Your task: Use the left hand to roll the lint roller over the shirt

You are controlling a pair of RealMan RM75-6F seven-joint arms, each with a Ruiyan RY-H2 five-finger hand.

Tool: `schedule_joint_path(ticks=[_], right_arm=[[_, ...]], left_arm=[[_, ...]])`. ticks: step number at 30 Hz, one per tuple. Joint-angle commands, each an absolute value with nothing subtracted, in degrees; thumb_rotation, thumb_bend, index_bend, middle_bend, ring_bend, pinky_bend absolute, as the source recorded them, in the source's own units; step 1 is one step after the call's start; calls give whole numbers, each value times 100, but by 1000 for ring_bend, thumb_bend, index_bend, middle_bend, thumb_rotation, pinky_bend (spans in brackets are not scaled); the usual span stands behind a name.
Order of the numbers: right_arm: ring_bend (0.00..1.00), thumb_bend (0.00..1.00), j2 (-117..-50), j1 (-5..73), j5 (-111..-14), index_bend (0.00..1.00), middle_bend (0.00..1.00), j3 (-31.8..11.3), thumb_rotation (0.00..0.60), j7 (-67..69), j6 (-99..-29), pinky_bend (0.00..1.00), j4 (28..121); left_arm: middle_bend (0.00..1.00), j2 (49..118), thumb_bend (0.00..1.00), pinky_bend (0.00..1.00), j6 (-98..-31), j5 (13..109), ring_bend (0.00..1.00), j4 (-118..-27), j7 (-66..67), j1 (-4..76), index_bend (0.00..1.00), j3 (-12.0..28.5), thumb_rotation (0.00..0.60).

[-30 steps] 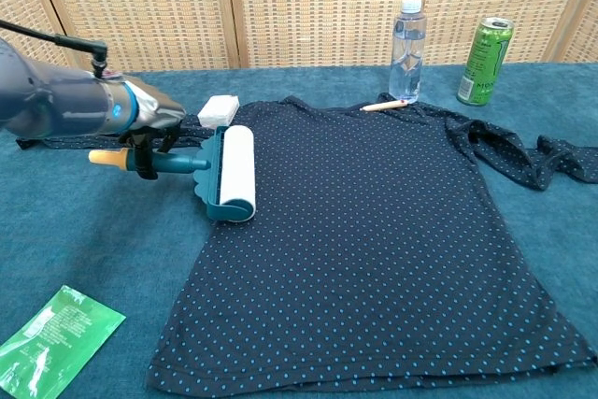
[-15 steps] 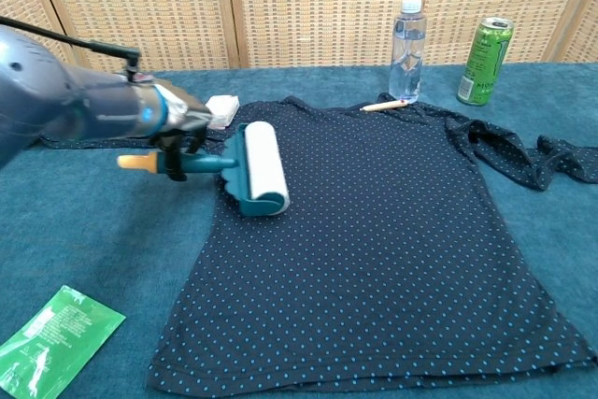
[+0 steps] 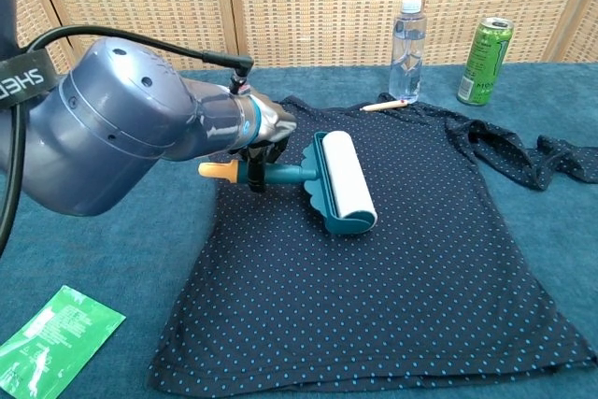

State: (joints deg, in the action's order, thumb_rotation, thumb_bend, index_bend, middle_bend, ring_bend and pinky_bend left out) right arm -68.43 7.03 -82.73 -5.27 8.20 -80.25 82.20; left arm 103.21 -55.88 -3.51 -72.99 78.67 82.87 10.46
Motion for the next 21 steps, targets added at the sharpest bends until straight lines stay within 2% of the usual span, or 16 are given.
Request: schedule_joint_path(ticks=[1, 14, 17, 21], right_arm=[[0, 74, -6839, 697, -8268, 0, 0, -528, 600, 821, -8031, 0, 8226], [0, 74, -6850, 682, -8396, 0, 0, -478, 600, 631, -8136, 0, 8319], [0, 74, -6858, 680, -8466, 0, 0, -449, 600, 522, -8177, 0, 8388], [0, 74, -6857, 672, -8536, 0, 0, -432, 600, 422, -8242, 0, 8478]], left_arm=[[900, 10292, 520, 649, -5623, -335, 701, -7369, 7873, 8261, 884, 1048, 600], [896, 9264, 514, 647, -5503, 348, 701, -7944, 7161, 7278, 883, 356, 600], [871, 9000, 494, 620, -5389, 605, 694, -8072, 6888, 7028, 881, 183, 600], [798, 8752, 457, 553, -5310, 1063, 637, -8187, 6585, 6818, 870, 29, 600]])
